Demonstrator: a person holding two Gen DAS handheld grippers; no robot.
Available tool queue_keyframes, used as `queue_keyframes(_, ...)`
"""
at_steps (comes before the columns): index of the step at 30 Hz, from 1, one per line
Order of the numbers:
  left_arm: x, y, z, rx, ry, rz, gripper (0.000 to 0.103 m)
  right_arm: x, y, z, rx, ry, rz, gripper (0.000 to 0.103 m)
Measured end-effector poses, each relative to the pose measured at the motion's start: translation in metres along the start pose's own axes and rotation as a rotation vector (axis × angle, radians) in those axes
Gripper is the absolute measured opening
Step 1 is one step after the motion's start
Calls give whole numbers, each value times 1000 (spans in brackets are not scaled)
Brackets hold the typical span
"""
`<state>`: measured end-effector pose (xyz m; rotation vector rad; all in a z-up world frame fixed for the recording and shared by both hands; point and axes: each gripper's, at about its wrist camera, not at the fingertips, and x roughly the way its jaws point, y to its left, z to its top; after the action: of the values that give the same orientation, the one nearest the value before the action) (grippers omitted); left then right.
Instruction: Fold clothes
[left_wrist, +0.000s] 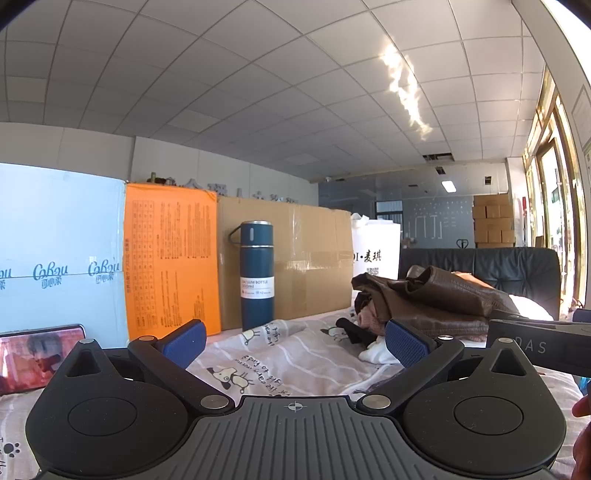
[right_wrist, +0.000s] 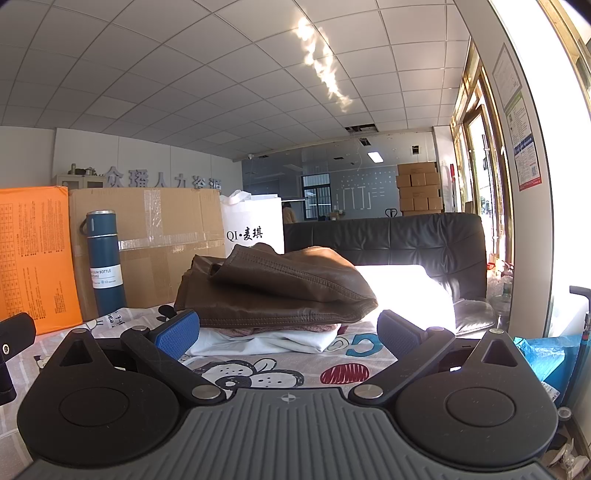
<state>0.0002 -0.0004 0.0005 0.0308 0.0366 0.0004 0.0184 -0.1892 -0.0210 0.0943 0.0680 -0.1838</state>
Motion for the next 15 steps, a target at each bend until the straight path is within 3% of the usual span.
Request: queue_keyframes(15, 2, 1, 0, -13, -2, 10, 103, 4, 7, 0, -44, 29, 1, 103)
